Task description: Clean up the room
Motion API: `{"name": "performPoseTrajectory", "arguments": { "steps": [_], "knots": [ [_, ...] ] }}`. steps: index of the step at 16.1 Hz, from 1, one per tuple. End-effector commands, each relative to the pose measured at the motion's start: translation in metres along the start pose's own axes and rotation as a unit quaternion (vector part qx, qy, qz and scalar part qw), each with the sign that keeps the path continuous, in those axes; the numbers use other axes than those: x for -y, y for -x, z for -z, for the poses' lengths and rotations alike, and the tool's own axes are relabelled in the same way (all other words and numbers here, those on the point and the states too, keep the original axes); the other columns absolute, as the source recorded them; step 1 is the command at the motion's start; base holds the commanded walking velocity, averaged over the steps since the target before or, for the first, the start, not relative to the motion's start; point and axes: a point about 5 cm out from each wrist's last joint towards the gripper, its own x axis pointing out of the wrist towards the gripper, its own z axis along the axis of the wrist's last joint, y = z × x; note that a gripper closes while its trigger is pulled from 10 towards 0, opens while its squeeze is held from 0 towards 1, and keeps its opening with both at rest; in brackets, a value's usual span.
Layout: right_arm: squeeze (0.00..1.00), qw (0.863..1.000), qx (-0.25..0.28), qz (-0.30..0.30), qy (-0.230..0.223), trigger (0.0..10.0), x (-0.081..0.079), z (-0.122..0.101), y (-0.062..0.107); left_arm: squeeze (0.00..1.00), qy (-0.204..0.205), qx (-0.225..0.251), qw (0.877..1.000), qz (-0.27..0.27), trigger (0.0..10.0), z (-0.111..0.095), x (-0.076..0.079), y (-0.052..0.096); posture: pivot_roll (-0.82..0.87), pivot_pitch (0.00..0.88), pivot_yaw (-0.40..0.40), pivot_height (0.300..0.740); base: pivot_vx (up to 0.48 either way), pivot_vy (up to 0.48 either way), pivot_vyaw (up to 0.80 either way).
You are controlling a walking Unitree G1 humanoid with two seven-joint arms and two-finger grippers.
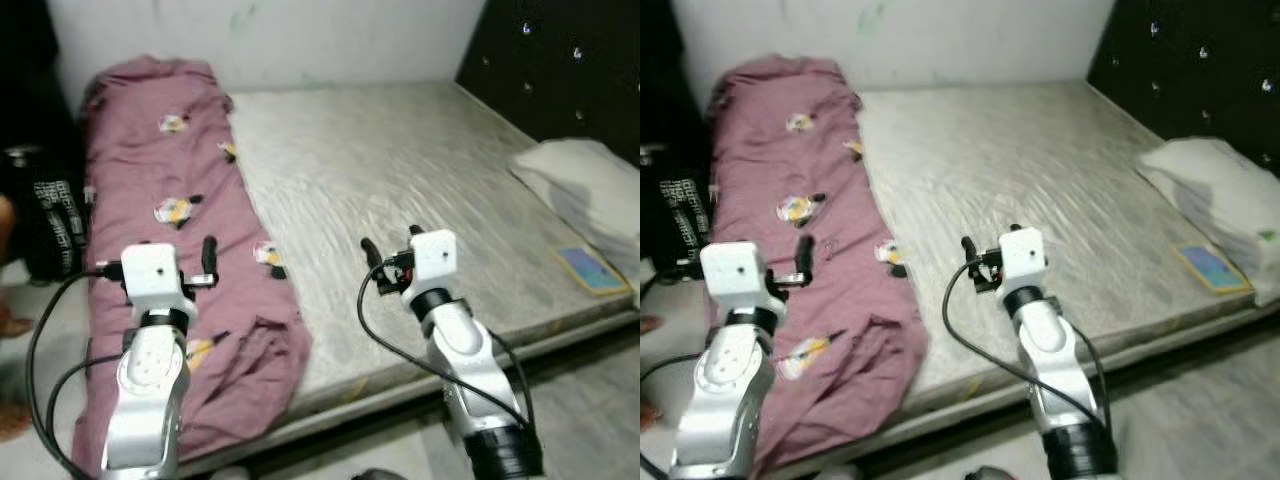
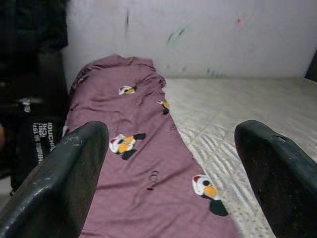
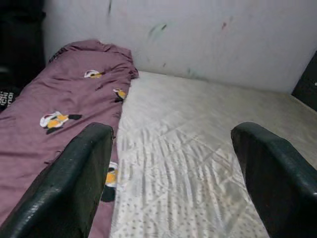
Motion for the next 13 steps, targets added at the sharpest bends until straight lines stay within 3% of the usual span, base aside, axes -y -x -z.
{"name": "performPoseTrajectory", "arguments": {
  "steps": [1, 5, 13],
  "knots": [
    [0.0, 1.0, -0.007, 0.016, 0.005, 10.0, 0.01, 0.0022, 0.0032, 0.0, 0.003, 0.006, 1.0, 0.011, 10.0, -0.0025, 0.0077, -0.0005, 0.04, 0.001, -0.058, 0.74, 0.0, 0.0, 0.0],
    [0.0, 1.0, -0.003, 0.012, 0.011, 10.0, 0.0088, 0.0009, 0.0026, 0.0, 0.001, 0.004, 1.0, 0.008, 10.0, -0.0021, 0.0071, -0.0008, 0.03, 0.002, -0.055, 0.74, 0.0, 0.0, 0.0],
    [0.0, 1.0, 0.002, 0.009, 0.019, 10.0, 0.0076, -0.0003, 0.0019, 0.0, 0.001, 0.004, 1.0, 0.009, 10.0, -0.002, 0.0082, -0.0015, 0.03, 0.001, -0.055, 0.74, 0.0, 0.0, 0.79]
  ]
}}
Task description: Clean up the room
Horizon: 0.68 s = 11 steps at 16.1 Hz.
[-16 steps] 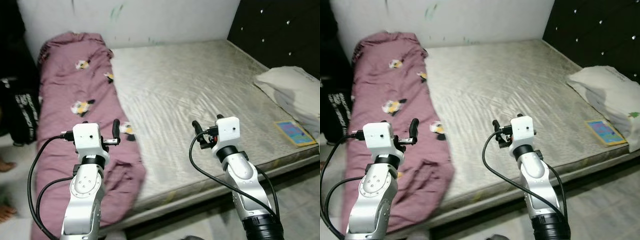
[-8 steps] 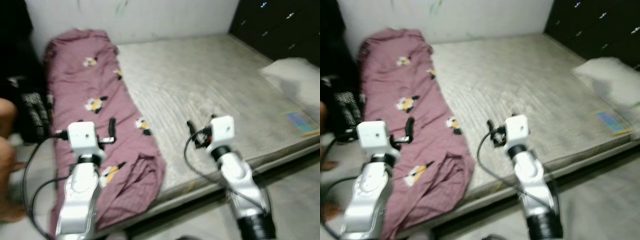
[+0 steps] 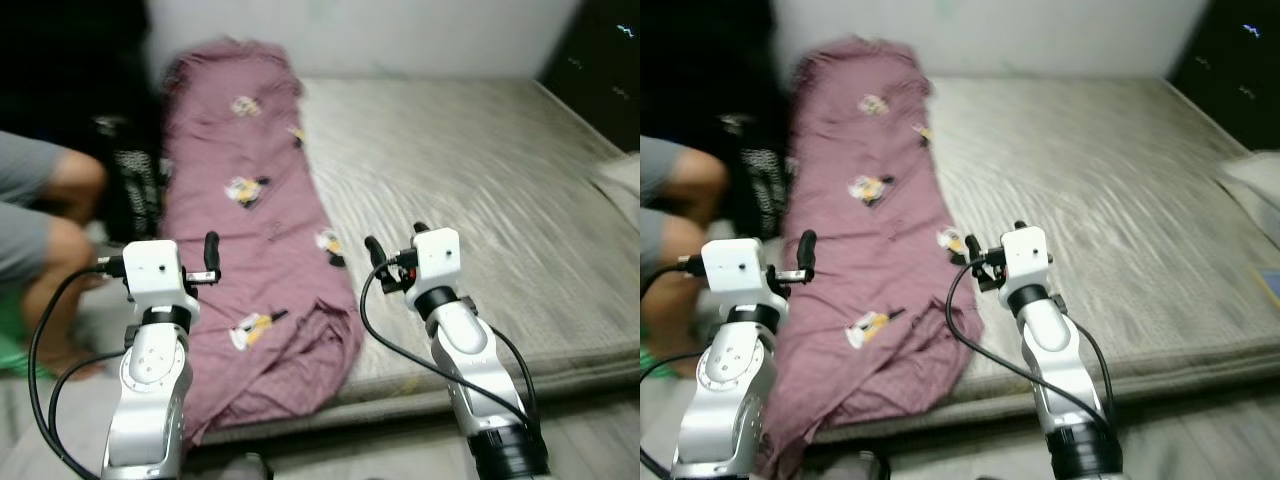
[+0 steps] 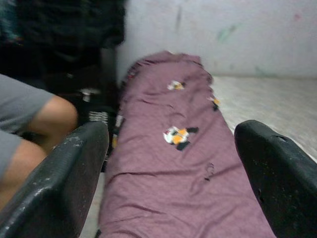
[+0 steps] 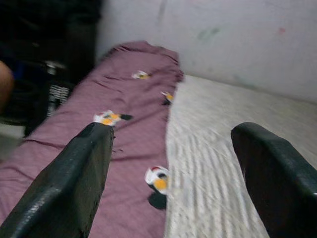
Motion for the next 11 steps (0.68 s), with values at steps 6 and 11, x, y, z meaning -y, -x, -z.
{"name": "performPoseTrajectory", "arguments": {
  "steps": [6, 11],
  "knots": [
    [0.0, 1.0, 0.0, 0.007, -0.001, 10.0, 0.0025, -0.0003, -0.0001, 0.0, -0.003, -0.003, 1.0, 0.003, 10.0, 0.001, 0.0032, 0.001, 0.04, 0.0, -0.056, 0.74, 0.0, 0.0, 0.51],
    [0.0, 1.0, -0.01, 0.021, -0.014, 10.0, 0.0051, 0.0019, -0.0013, 0.0, -0.004, -0.004, 1.0, 0.003, 10.0, 0.0011, 0.0024, 0.0001, 0.04, 0.001, -0.053, 0.74, 0.0, 0.0, 0.0]
  ]
}}
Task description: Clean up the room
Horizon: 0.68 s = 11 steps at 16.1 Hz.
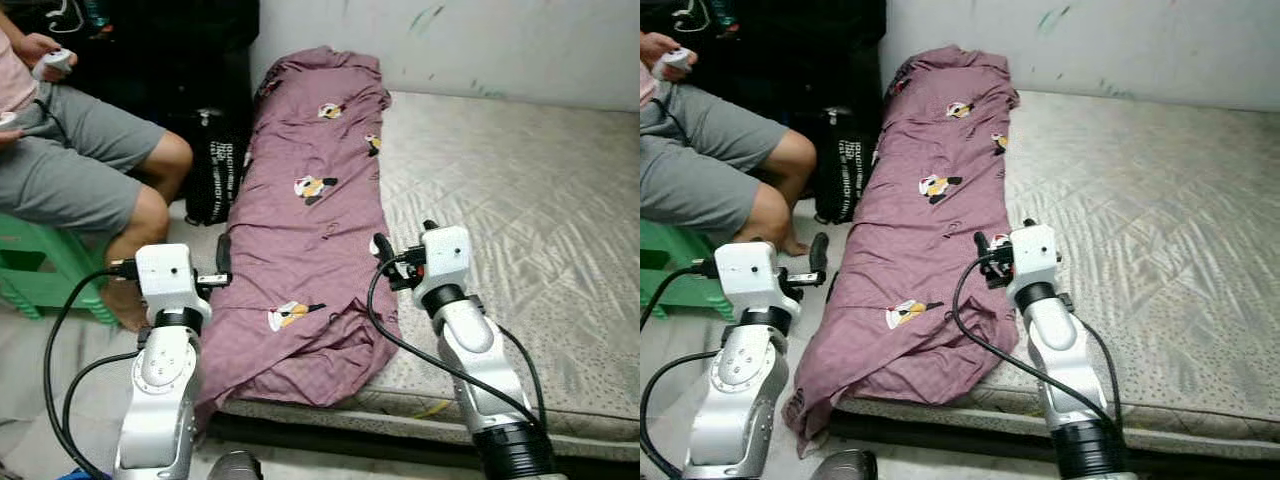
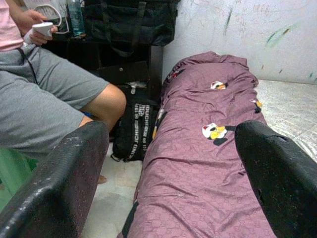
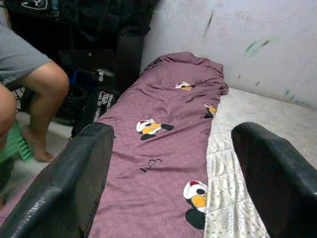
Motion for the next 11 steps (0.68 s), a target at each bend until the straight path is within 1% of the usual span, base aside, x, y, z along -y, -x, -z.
{"name": "performPoseTrajectory", "arguments": {
  "steps": [1, 6, 11],
  "knots": [
    [0.0, 1.0, -0.009, 0.006, -0.006, 10.0, 0.0027, 0.002, -0.0011, 0.0, -0.004, 0.0, 1.0, 0.0, 10.0, -0.0011, -0.0013, -0.0018, 0.04, 0.003, -0.053, 0.74, 0.0, 0.0, -0.63],
    [0.0, 1.0, -0.01, 0.018, -0.008, 10.0, 0.0056, 0.0012, -0.0009, 0.0, -0.001, -0.014, 1.0, 0.008, 10.0, 0.003, -0.0014, -0.0001, 0.03, 0.004, -0.051, 0.74, 0.0, 0.0, -0.8],
    [0.0, 1.0, -0.012, 0.023, -0.012, 10.0, 0.0066, 0.0013, -0.0012, 0.0, 0.003, -0.017, 1.0, 0.009, 10.0, 0.0035, -0.0016, -0.0009, 0.03, 0.005, -0.053, 0.74, 0.0, 0.0, 0.0]
  ]
}}
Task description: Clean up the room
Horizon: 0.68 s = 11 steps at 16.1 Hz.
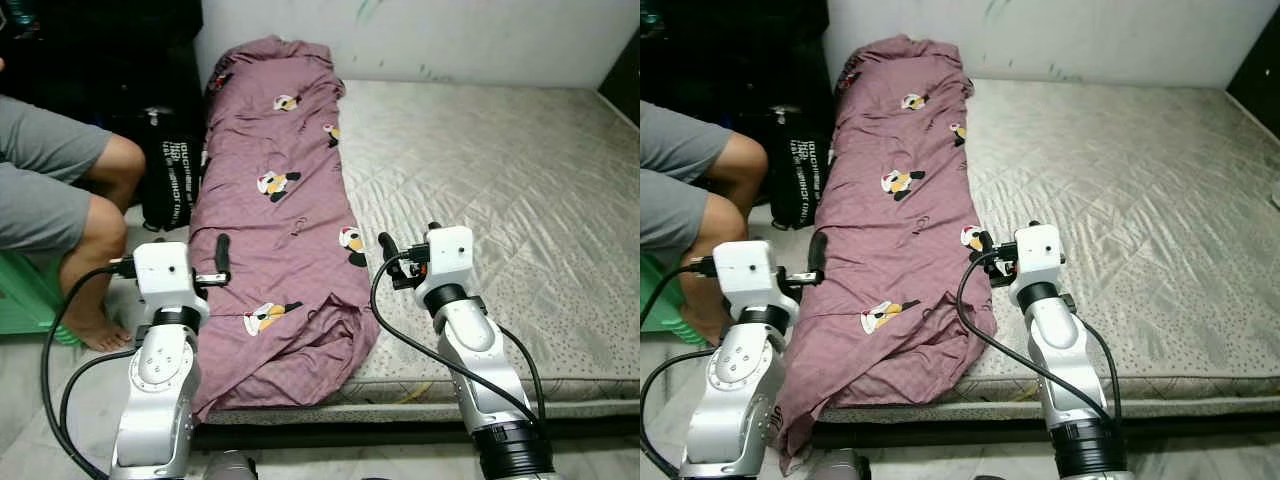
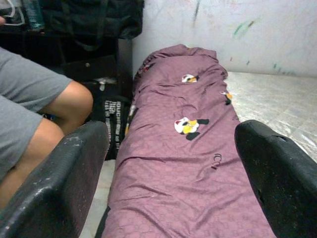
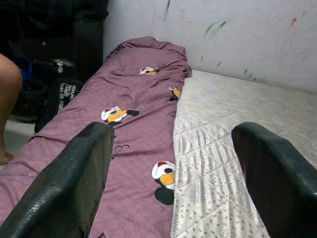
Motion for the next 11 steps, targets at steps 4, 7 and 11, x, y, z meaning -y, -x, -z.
{"name": "performPoseTrajectory", "arguments": {
  "steps": [4, 7, 11],
  "knots": [
    [0.0, 1.0, -0.004, 0.005, -0.004, 10.0, 0.0025, -0.0009, -0.0012, 0.0, 0.001, -0.011, 1.0, 0.003, 10.0, 0.0028, 0.0001, -0.0001, 0.03, 0.006, -0.05, 0.74, 0.0, 0.0, -0.69],
    [0.0, 1.0, -0.005, 0.005, -0.005, 10.0, 0.0025, -0.0007, -0.0015, 0.0, 0.002, -0.011, 1.0, 0.003, 10.0, 0.0027, 0.0002, -0.0004, 0.03, 0.006, -0.052, 0.74, 0.0, 0.0, 0.0],
    [0.0, 1.0, -0.007, 0.007, -0.007, 10.0, 0.003, -0.0002, -0.0018, 0.0, 0.003, -0.011, 1.0, 0.004, 10.0, 0.0026, 0.0006, -0.001, 0.03, 0.004, -0.051, 0.74, 0.0, 0.221, 0.0]
  ]
}}
